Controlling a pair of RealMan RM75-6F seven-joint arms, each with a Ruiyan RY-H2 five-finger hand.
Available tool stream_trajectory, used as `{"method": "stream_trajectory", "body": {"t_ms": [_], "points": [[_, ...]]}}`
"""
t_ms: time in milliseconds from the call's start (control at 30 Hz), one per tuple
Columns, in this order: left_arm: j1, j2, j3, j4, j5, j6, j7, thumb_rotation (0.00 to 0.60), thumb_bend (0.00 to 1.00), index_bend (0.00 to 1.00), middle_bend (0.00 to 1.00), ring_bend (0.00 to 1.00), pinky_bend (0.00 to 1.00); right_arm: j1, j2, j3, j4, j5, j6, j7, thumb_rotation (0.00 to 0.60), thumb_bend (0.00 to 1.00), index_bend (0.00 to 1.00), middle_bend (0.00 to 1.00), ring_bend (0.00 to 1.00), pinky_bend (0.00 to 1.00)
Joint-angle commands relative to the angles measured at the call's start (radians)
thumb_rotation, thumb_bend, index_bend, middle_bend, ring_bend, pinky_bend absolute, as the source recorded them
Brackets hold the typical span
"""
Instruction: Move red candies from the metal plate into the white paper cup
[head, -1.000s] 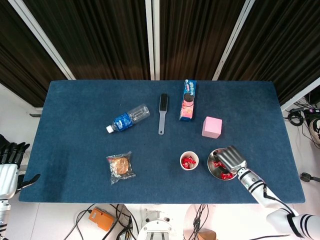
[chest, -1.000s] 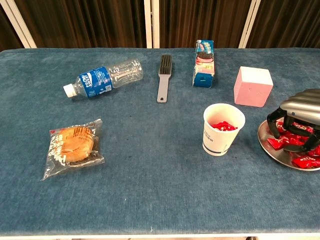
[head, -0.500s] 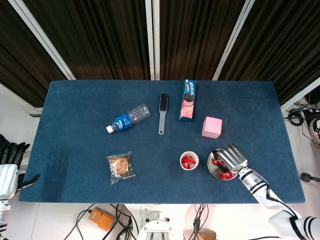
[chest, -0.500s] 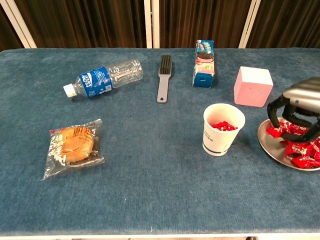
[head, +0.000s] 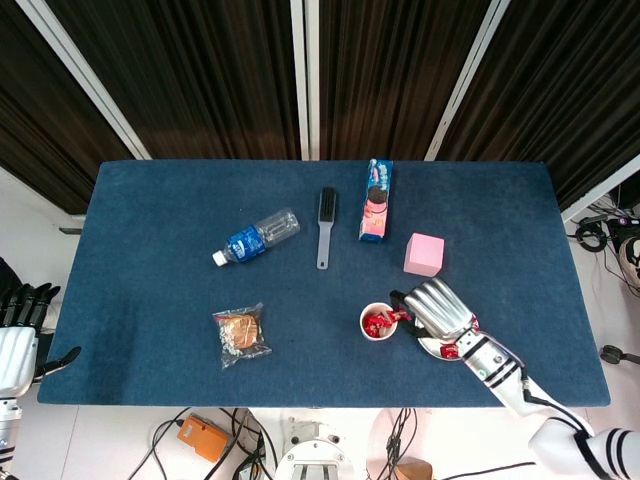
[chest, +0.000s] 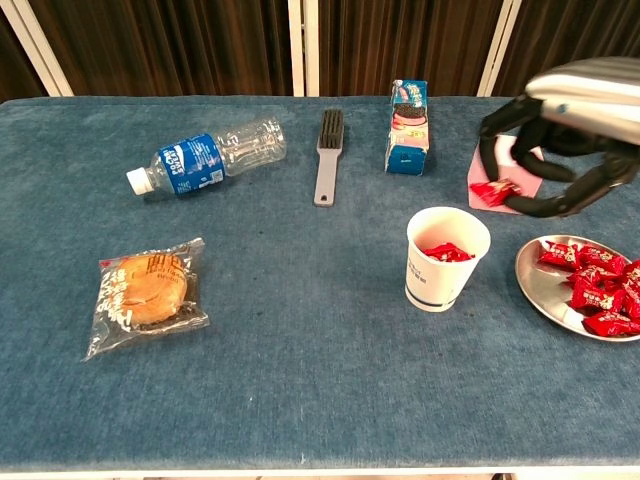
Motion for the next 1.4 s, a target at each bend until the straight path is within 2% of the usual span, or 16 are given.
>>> {"method": "stream_trajectory", "body": {"t_ms": [33, 167, 533, 733, 833, 967, 1100, 1400], "points": [[-0.001, 0.001, 0.000, 0.002, -0.002, -0.003, -0.001, 0.600, 0.00, 0.12, 0.11, 0.00, 0.00, 0.029, -0.041, 0.012, 0.014, 0.008, -0.034, -0.015, 0.600, 0.55, 0.61, 0.90, 1.00, 1.00], [-0.001, -0.001, -0.001, 0.006, -0.006, -0.005, -0.007, 0.600, 0.00, 0.12, 0.11, 0.00, 0.00, 0.046, -0.067, 0.013, 0.025, 0.025, -0.061, -0.046, 0.600, 0.54, 0.58, 0.90, 1.00, 1.00], [0.001, -0.005, 0.000, 0.015, -0.009, -0.007, -0.012, 0.600, 0.00, 0.12, 0.11, 0.00, 0.00, 0.049, -0.080, 0.005, 0.029, 0.056, -0.071, -0.091, 0.600, 0.41, 0.50, 0.90, 1.00, 1.00], [0.001, -0.004, 0.001, 0.014, -0.007, -0.005, -0.013, 0.600, 0.00, 0.12, 0.11, 0.00, 0.00, 0.002, -0.042, 0.005, 0.018, 0.064, 0.010, -0.086, 0.600, 0.40, 0.50, 0.90, 1.00, 1.00], [-0.001, -0.005, 0.000, 0.016, -0.007, -0.007, -0.015, 0.600, 0.00, 0.12, 0.11, 0.00, 0.00, -0.045, -0.003, 0.001, 0.016, 0.109, 0.058, -0.108, 0.600, 0.40, 0.50, 0.90, 1.00, 1.00], [-0.005, -0.010, 0.000, 0.021, -0.005, -0.011, -0.018, 0.600, 0.00, 0.12, 0.11, 0.00, 0.00, -0.089, 0.021, -0.006, 0.036, 0.214, 0.064, -0.165, 0.600, 0.40, 0.52, 0.90, 1.00, 1.00], [-0.012, -0.020, 0.002, 0.024, 0.001, -0.018, -0.018, 0.600, 0.00, 0.12, 0.11, 0.00, 0.00, -0.096, -0.002, -0.006, 0.080, 0.309, 0.028, -0.204, 0.600, 0.40, 0.53, 0.90, 1.00, 1.00], [-0.010, -0.017, 0.002, 0.025, -0.001, -0.014, -0.019, 0.600, 0.00, 0.12, 0.11, 0.00, 0.00, -0.068, -0.083, 0.003, 0.177, 0.387, -0.037, -0.243, 0.600, 0.40, 0.53, 0.90, 1.00, 1.00]]}}
